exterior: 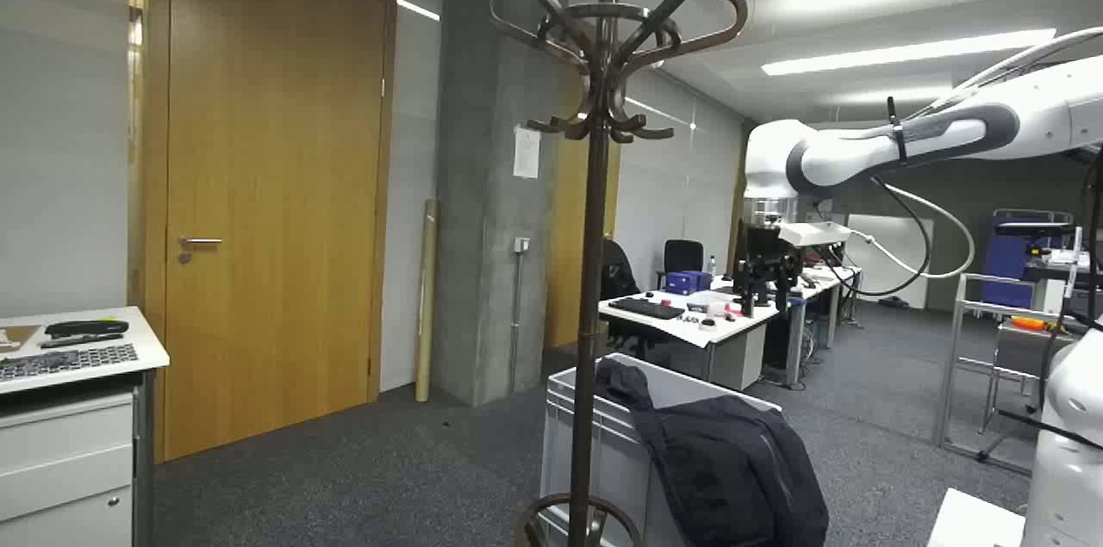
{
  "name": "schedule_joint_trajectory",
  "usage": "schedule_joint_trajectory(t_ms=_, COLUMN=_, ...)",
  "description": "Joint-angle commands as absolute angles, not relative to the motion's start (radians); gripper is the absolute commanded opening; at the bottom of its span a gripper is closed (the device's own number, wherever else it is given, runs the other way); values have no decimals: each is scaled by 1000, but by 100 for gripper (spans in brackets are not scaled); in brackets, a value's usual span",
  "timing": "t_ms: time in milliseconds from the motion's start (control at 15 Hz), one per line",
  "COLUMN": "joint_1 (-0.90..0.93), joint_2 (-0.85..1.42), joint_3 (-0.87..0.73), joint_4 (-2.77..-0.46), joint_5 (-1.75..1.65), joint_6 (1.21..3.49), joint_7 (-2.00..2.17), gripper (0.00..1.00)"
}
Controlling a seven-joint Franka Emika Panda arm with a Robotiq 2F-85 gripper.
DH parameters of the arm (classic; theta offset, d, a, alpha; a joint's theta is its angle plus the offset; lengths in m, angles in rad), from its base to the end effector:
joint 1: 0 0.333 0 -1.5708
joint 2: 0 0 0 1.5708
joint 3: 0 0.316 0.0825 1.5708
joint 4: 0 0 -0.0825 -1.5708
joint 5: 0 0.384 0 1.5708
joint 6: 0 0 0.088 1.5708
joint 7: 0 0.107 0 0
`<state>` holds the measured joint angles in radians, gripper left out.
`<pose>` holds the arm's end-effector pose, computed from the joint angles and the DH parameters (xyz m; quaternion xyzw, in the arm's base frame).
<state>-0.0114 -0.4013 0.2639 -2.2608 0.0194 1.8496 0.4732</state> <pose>0.4171 0.1191 0.5115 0.9914 -0.1233 0.0040 0.0430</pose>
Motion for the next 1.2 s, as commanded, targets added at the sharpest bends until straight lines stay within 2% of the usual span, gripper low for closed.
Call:
schedule_joint_trajectory(t_ms=0, joint_1=14, joint_2=-398, joint_3=242, joint_4=-2259, joint_5=10, joint_6=1847, joint_7=481, gripper=100)
schedule_joint_trajectory(t_ms=667, joint_1=16, joint_2=-416, joint_3=224, joint_4=-2308, joint_5=-5, joint_6=1887, joint_7=449, gripper=100)
schedule_joint_trajectory(t_ms=1133, joint_1=14, joint_2=-430, joint_3=74, joint_4=-2498, joint_5=30, joint_6=2160, joint_7=124, gripper=100)
